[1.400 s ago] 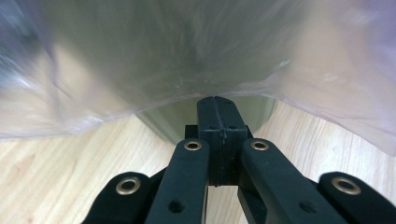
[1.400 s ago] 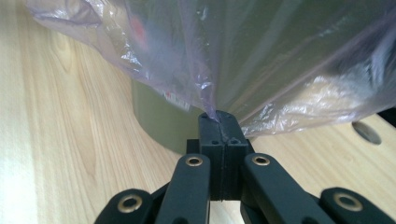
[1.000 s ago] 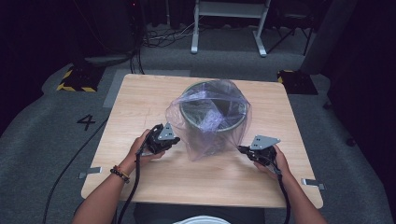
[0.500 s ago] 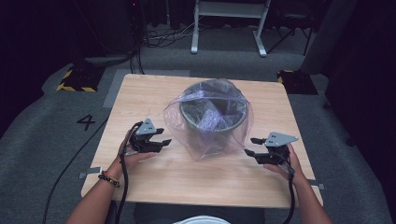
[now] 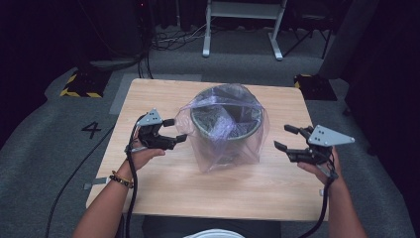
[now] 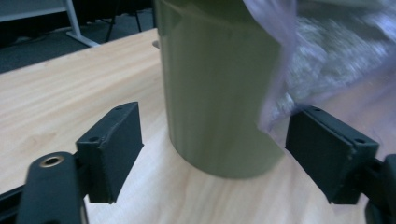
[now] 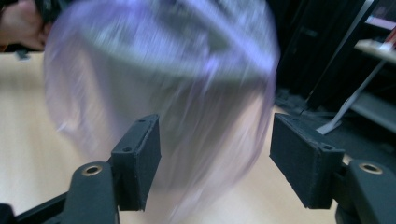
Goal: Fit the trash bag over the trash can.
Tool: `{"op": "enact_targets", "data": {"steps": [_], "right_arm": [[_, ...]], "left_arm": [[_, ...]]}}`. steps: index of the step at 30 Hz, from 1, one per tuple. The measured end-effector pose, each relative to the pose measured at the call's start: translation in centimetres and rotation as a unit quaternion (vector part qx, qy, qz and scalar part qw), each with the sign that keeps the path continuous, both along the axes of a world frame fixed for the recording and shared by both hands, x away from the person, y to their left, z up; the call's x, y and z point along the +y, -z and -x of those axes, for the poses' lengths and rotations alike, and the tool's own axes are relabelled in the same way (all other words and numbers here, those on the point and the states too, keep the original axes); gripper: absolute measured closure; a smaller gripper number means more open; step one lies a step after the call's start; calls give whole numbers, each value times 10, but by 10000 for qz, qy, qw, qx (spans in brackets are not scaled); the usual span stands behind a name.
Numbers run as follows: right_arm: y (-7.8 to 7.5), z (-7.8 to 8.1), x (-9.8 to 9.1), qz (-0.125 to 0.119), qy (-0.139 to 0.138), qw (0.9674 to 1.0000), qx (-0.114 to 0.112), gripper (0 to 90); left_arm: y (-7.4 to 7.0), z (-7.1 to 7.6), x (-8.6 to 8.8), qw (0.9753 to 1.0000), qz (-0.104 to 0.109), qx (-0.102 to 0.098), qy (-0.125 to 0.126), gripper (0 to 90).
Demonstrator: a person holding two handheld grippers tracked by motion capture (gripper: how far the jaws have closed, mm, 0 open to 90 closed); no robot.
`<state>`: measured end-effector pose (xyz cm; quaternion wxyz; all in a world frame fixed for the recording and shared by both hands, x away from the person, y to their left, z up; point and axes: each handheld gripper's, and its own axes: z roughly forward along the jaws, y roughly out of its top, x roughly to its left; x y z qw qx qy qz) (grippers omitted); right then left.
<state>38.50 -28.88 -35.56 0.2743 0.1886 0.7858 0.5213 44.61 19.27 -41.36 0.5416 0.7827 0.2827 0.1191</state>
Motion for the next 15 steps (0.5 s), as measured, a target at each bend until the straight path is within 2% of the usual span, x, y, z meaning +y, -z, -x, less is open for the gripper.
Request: {"op": "enact_targets", "data": {"steps": [2,4,6,8,9,10,11,12,13,15], "right_arm": [[-16,-12,12,99,80,9999,-95,361],[-29,-26,24,171,-33,9998,-60,368],[-39,-40,37,189,-116,9998,7,369],[-46,-52,51,201,-173,9996,121,367],[-48,-57,59,275,-212,9993,130,367],[-49,-63,66,396,-259,9987,208,367],[-49,-69,73,562,-283,9976,302,367],[-48,-74,80,743,-243,9965,290,383],[-47,-79,85,882,-176,9955,294,424],[-46,-89,93,1026,-131,9936,445,494]], "left_arm": [[-1,-7,-3,10000,-65,18,-45,275],[-1,-13,-5,9999,-67,35,-70,339],[-1,-18,-8,9999,-151,-4,-11,447],[-1,-20,-13,9992,-343,-164,-108,576],[-1,-22,-15,9988,-417,-227,-119,623],[-1,-24,-17,9988,-449,-197,-73,686],[-1,-26,-19,9985,-504,-228,-59,773],[0,-28,-21,9978,-576,-301,-85,828],[0,-29,-22,9978,-562,-329,-76,876],[0,-33,-24,9977,-595,-331,-40,900]]}}
